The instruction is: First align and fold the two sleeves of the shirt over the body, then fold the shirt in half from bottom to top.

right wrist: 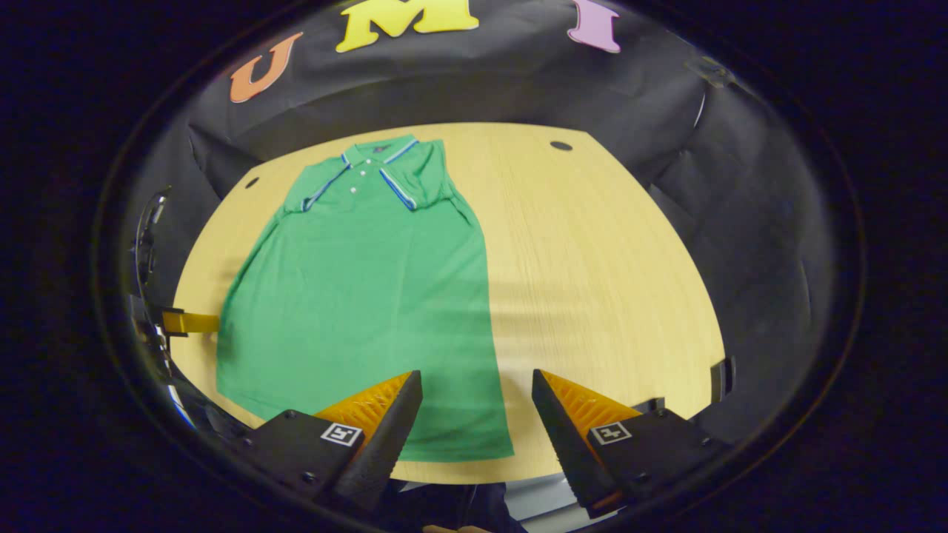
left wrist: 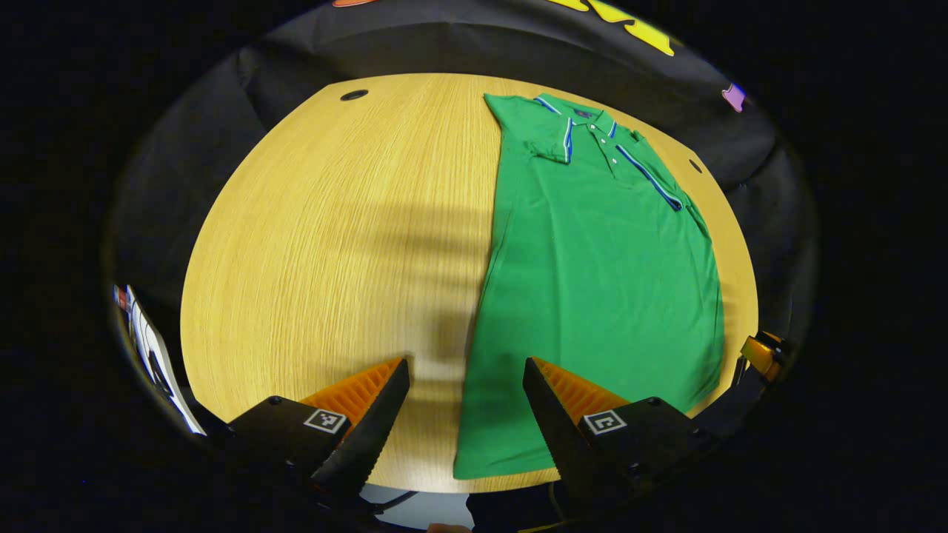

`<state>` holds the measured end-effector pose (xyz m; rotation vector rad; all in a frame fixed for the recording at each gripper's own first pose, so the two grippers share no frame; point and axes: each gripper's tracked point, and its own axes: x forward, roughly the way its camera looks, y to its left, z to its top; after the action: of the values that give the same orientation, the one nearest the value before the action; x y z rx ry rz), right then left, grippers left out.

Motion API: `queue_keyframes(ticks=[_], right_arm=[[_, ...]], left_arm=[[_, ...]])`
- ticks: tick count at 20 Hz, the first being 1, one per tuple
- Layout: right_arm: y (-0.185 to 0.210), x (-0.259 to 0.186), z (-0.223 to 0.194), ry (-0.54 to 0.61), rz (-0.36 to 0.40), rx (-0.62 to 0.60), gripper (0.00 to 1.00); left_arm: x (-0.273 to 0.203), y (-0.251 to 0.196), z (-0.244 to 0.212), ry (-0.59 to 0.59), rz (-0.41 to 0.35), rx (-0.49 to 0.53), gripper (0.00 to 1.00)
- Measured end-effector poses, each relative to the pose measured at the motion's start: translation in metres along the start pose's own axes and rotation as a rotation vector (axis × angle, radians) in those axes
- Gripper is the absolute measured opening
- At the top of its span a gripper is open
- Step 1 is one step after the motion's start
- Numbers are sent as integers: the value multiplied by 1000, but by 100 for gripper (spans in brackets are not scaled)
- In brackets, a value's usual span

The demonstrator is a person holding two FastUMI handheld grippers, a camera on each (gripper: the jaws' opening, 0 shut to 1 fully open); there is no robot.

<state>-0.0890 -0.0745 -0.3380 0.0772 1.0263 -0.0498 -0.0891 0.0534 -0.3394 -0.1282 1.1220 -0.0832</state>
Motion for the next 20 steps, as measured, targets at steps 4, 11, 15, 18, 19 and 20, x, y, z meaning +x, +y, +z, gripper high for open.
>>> queue_keyframes(ticks=[4, 11, 15, 18, 19, 20], right_arm=[[-13, 18, -23, 107, -50, -1, 95], [-3, 29, -36, 205, -39, -76, 96], [5, 35, -41, 264, -18, -104, 94], [7, 38, -41, 295, 1, -84, 94], [6, 38, -42, 316, 10, -56, 94], [5, 40, -42, 328, 9, -32, 91]], left_arm=[[-5, -7, -41, 83, -4, 19, 100], [-2, -14, -53, 176, 36, 3, 100], [3, -12, -46, 199, 65, 22, 100], [3, -12, -47, 225, 76, 30, 100], [3, -12, -46, 241, 78, 19, 100], [3, -13, -47, 257, 77, 23, 100]])
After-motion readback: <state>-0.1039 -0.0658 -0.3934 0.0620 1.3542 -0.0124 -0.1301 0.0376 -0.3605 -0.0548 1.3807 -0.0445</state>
